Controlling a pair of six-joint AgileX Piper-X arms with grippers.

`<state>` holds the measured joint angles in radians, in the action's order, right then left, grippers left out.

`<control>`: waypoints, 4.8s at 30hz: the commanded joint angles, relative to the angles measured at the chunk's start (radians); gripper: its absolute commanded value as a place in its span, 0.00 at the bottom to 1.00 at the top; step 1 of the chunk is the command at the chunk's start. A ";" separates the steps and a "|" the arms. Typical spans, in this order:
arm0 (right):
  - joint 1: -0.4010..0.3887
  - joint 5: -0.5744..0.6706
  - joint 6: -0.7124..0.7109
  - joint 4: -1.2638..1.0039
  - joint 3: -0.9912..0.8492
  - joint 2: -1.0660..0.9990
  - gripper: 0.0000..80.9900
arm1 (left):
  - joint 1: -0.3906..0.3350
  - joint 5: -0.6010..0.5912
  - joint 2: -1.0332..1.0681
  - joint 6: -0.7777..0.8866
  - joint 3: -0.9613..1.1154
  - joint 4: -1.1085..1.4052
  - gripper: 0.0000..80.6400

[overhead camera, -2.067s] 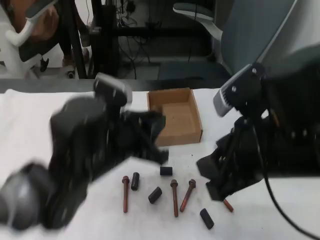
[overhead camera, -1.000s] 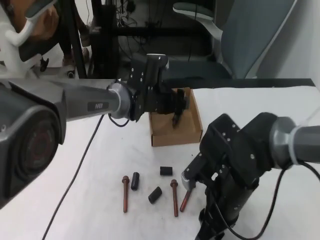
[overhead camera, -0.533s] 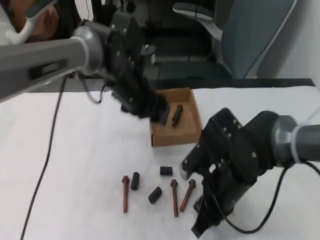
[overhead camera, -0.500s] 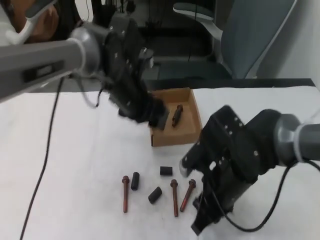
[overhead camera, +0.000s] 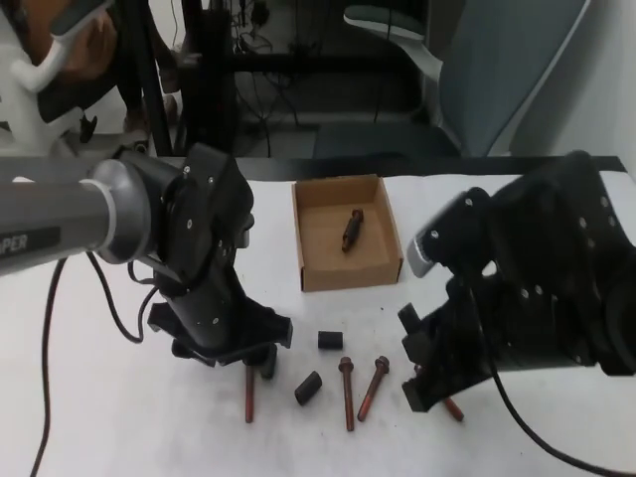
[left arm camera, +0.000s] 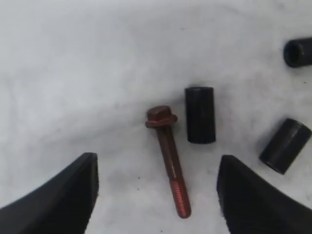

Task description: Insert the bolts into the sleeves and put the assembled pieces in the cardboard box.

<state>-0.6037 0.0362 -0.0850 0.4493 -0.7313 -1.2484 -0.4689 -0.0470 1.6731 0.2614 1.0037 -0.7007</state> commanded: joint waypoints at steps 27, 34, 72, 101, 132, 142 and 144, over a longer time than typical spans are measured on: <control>-0.001 -0.001 -0.005 0.006 0.036 0.028 0.01 | -0.032 0.033 0.181 0.130 0.002 0.122 0.01; -0.014 0.001 0.027 -0.134 0.129 0.105 0.01 | -0.082 0.069 0.009 0.041 -0.012 0.199 0.02; -0.289 -0.099 0.238 -0.787 0.535 0.420 0.01 | -0.476 0.027 -0.388 0.205 -0.622 1.671 0.02; -0.287 -0.141 0.231 -0.866 0.528 0.420 0.01 | -0.507 -0.045 -0.388 0.123 -0.627 1.595 0.22; 0.121 -0.036 0.105 -0.189 -0.402 -0.389 0.01 | -0.095 -0.011 -0.119 -0.106 -0.130 0.341 0.82; 0.167 -0.036 0.074 0.030 -0.861 -0.801 0.01 | -0.092 0.113 0.097 -0.112 -0.027 0.175 0.77; 0.172 -0.067 0.064 0.074 -0.922 -0.862 0.01 | -0.092 0.113 0.118 -0.110 -0.027 0.180 0.77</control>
<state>-0.4395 -0.0126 0.0000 0.4785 -1.5869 -2.0586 -0.5617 0.0440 1.7747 0.1504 0.9656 -0.5189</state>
